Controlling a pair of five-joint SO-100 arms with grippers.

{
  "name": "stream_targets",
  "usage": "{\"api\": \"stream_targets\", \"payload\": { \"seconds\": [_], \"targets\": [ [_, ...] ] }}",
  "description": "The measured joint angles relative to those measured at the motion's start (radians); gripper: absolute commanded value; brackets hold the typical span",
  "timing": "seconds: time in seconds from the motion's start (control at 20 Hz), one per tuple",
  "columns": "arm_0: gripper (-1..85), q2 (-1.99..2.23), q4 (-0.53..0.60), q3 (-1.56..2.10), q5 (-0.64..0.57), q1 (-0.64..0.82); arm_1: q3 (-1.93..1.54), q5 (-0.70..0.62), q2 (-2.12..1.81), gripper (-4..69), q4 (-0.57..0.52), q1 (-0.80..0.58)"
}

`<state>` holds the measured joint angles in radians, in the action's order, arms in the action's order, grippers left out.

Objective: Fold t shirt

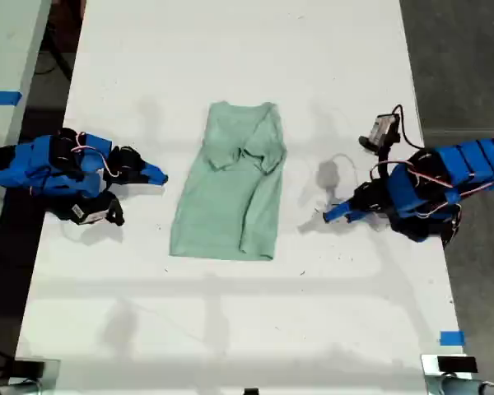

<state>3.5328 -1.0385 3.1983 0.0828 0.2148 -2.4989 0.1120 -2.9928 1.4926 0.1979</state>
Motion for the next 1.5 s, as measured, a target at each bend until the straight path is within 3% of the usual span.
{"api": "stream_targets", "payload": {
  "seconds": [0.25, 0.6, 0.8, 0.95, 1.05, 1.15, 1.3, 1.5],
  "targets": [
    [-0.1, 0.0, -0.032, -0.037, 0.044, -0.02, -0.258, -0.143, -0.443, 11.0, 0.06, -0.097],
    [-0.1, -0.011, -0.032, -0.037, 0.103, -0.072, -0.27, -0.153, -0.495, 11.0, 0.072, -0.114],
    [-0.1, -0.433, -0.009, -0.33, 0.264, -0.172, -0.27, -0.155, -0.495, 11.0, 0.072, -0.114],
    [-0.1, -0.931, -0.072, -0.681, 0.387, -0.279, -0.27, -0.155, -0.495, 11.0, 0.072, -0.114],
    [12.8, -1.098, -0.052, -0.756, 0.408, -0.336, -0.27, -0.161, -0.495, 11.0, 0.072, -0.114],
    [19.5, -1.149, -0.008, -0.747, 0.408, -0.379, -0.27, -0.164, -0.499, 11.2, 0.074, -0.114],
    [24.7, -1.238, 0.074, -0.726, 0.42, -0.414, -0.27, -0.167, -0.502, 11.6, 0.074, -0.114],
    [24.4, -1.315, 0.167, -0.672, 0.367, -0.391, -0.27, -0.167, -0.502, 11.8, 0.074, -0.114]
  ]
}}
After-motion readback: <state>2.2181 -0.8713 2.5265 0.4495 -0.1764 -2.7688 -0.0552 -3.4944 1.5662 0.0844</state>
